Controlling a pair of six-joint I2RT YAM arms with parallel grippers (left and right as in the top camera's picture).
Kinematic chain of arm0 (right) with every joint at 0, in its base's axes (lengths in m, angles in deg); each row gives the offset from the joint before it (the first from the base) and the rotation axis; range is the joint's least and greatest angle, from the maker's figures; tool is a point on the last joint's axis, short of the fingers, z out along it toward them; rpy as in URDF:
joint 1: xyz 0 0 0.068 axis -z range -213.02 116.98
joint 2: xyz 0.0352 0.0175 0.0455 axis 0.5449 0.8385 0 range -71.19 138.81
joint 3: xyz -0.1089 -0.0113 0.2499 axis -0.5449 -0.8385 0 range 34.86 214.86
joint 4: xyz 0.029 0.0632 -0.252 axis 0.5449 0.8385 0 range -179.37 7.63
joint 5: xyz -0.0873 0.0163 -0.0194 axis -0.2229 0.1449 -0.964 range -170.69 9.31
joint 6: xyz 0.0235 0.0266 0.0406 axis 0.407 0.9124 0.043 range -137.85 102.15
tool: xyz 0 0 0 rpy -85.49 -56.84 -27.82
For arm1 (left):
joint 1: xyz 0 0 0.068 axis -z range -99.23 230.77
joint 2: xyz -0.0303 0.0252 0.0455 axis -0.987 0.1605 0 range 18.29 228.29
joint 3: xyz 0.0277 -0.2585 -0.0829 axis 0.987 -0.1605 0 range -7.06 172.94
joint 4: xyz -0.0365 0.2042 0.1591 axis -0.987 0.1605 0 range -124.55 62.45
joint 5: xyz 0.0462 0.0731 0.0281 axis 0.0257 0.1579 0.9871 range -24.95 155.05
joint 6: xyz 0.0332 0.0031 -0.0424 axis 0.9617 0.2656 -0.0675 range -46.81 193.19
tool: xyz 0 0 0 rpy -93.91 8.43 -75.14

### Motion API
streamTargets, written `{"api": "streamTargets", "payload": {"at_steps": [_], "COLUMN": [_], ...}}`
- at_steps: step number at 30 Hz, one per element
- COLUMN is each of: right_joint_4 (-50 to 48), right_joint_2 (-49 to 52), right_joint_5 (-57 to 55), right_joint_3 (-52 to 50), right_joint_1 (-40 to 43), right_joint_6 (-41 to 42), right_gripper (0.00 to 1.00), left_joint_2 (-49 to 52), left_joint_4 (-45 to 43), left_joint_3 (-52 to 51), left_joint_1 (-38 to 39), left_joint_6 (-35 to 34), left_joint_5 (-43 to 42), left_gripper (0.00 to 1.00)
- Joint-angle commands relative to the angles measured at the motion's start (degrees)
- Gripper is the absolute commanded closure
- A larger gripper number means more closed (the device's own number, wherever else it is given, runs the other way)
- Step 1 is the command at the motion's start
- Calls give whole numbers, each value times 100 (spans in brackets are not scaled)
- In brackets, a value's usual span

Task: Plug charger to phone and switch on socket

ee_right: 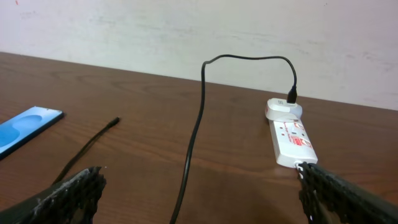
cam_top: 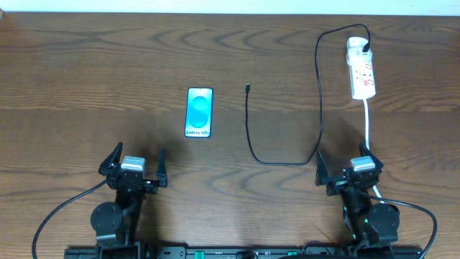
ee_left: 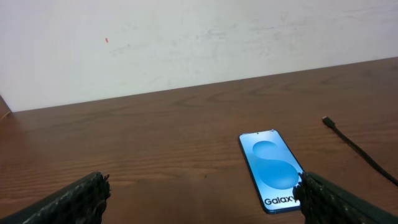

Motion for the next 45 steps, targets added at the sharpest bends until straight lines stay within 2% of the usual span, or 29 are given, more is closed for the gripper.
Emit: {"api": "streamTargets", "payload": {"at_steps": [1,45], "right_joint_4": [22,22], "right_joint_2": [-13,-13], "right_joint_5": [35,-96], "right_joint_3": [-9,-9], "right_joint_1": [-46,-46], "right_joint_6": [70,66], "right_gripper": [1,1], "left_joint_2": [7,7], "left_joint_4": [205,205], "left_joint_3": [-98,-98], "left_joint_1": [22,22], "left_joint_6": [52,57], "left_joint_5": [-9,-7], "left_gripper": [2,2]}}
